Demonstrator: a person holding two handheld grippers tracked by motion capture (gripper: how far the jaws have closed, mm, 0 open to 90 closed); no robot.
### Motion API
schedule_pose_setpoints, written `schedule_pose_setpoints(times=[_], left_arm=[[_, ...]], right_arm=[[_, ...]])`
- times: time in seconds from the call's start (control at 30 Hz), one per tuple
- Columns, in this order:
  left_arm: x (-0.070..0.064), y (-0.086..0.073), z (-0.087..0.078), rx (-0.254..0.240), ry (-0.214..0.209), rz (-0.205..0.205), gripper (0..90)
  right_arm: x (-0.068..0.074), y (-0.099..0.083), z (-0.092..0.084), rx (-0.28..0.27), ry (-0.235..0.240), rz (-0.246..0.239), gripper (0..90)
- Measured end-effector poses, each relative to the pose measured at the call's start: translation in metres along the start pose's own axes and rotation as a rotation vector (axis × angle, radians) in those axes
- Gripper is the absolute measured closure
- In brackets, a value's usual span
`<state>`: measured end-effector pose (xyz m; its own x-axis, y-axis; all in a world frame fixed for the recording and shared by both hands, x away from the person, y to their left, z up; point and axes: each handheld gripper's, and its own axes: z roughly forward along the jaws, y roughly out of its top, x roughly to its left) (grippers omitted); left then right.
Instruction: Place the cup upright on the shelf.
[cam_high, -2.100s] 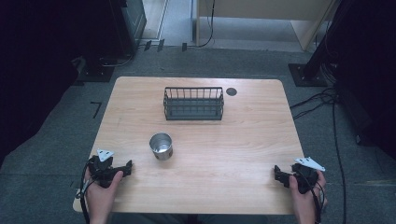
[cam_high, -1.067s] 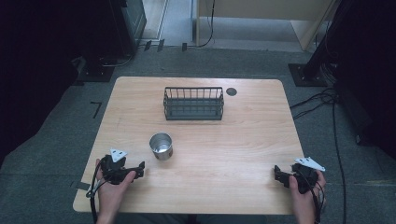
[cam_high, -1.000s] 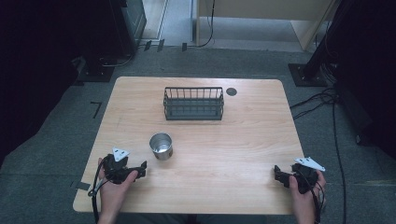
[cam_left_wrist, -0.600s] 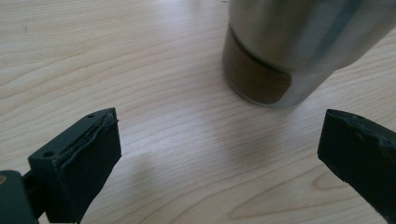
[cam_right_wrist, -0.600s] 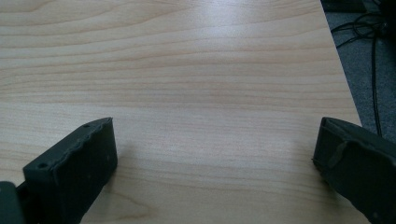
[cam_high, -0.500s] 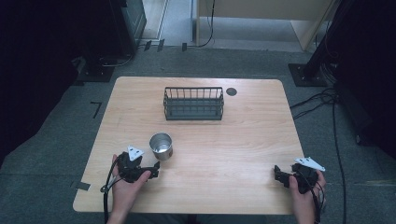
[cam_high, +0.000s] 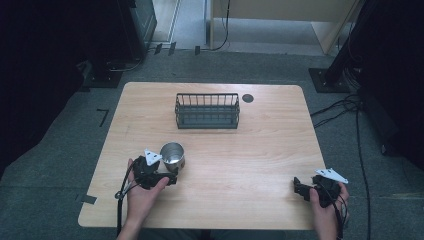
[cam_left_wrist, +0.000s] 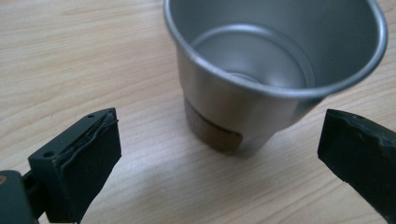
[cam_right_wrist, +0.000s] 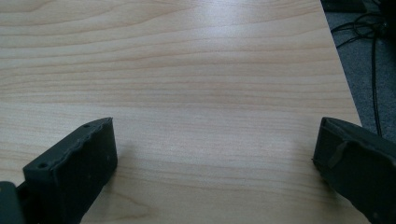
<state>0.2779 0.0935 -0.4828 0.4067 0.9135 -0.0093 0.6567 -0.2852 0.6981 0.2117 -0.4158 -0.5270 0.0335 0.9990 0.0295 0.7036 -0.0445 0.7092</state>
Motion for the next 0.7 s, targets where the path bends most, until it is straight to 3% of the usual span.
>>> schedule_pose_setpoints(times=[0.47,0.7], left_arm=[[-0.010,0.021,0.008,0.004,-0.003,0.028,0.0],[-0.013,0.031,0.015,0.020,0.029,0.036,4.8]], right_arm=[[0.000,0.000,0.000,0.000,0.000,0.001,0.0],[0.000,0.000,0.000,0.000,0.000,0.001,0.0]])
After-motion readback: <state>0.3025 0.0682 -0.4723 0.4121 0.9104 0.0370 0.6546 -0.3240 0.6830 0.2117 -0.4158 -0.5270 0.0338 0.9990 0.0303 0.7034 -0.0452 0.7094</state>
